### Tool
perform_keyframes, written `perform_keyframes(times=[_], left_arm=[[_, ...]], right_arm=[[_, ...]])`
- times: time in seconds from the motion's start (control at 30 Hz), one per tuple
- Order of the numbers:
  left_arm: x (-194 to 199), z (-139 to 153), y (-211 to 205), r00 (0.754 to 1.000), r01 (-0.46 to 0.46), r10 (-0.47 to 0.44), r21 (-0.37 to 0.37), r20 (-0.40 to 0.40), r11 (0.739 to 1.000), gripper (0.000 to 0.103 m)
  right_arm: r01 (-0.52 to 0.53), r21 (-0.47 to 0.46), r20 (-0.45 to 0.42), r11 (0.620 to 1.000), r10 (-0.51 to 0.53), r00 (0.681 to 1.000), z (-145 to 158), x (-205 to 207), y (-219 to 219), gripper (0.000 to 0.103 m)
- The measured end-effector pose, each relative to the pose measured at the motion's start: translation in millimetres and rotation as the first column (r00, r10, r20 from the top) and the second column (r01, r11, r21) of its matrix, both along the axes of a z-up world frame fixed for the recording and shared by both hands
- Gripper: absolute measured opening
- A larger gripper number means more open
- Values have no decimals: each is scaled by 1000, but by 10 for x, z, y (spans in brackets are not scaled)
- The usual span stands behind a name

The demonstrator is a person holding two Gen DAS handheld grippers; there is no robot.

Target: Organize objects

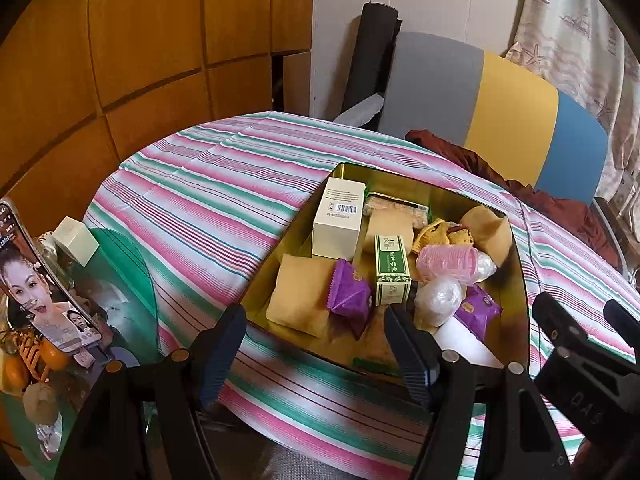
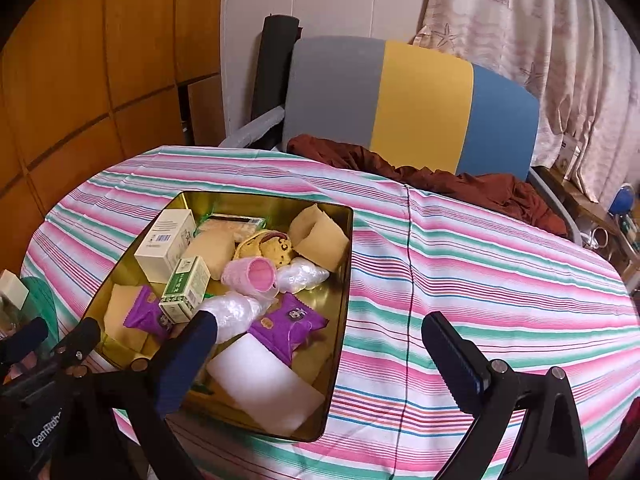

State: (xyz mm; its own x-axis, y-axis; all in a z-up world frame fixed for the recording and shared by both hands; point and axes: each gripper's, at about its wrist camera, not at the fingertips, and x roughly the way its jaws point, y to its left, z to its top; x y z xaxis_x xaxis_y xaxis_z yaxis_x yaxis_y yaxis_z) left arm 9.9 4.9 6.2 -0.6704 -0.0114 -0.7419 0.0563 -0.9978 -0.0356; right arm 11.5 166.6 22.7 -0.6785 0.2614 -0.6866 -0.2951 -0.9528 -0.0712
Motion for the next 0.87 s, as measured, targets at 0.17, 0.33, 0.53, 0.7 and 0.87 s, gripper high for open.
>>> perform_keyframes(times=[0.17,0.33,0.53,0.7,0.87], left_arm=[[29,28,16,1000,-14,14,-36,-16,999,72],[28,26,26,1000,-7,6,-39,-13,999,72],[19,0,24,1000,3,-3,-11,9,1000,72],[45,-3,28,1000,-22,22,-36,-6,999,68],[95,18,70,998,-39,35,-86,-44,996,68]], right_arm=[[22,19,21,1000,-22,1000,-69,-9,-3,103],[29,16,21,999,-30,999,-77,-4,5,103],[26,16,19,1000,-27,999,-65,4,-9,103],[36,6,17,999,-36,999,-61,9,23,103],[35,-7,23,999,-34,999,-80,11,35,103]])
